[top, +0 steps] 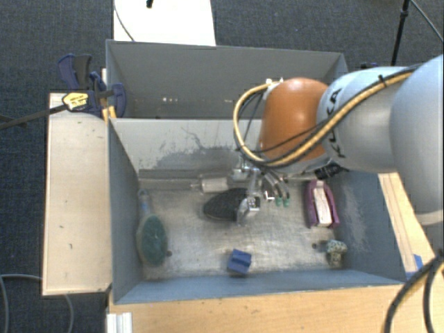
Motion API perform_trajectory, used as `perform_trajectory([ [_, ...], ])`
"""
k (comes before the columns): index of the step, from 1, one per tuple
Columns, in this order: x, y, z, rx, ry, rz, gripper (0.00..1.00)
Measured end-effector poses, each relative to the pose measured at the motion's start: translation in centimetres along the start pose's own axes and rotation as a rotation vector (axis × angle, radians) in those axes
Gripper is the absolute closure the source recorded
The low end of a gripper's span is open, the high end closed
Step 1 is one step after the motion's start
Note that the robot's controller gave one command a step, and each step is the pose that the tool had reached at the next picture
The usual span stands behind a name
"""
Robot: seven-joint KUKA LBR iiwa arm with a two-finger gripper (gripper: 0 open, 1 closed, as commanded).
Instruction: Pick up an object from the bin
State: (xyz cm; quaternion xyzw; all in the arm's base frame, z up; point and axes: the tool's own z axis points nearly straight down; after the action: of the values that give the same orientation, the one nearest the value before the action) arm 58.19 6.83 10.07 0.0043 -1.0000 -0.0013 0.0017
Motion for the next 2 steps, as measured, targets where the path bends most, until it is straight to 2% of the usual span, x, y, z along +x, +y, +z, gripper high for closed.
perform_trajectory([
  [1,0.15,-0.47,-0.43,0.0,0.0,0.104,0.0],
  [2,-0.07,0.13,0.51,0.001,-0.007,0.182,0.0],
])
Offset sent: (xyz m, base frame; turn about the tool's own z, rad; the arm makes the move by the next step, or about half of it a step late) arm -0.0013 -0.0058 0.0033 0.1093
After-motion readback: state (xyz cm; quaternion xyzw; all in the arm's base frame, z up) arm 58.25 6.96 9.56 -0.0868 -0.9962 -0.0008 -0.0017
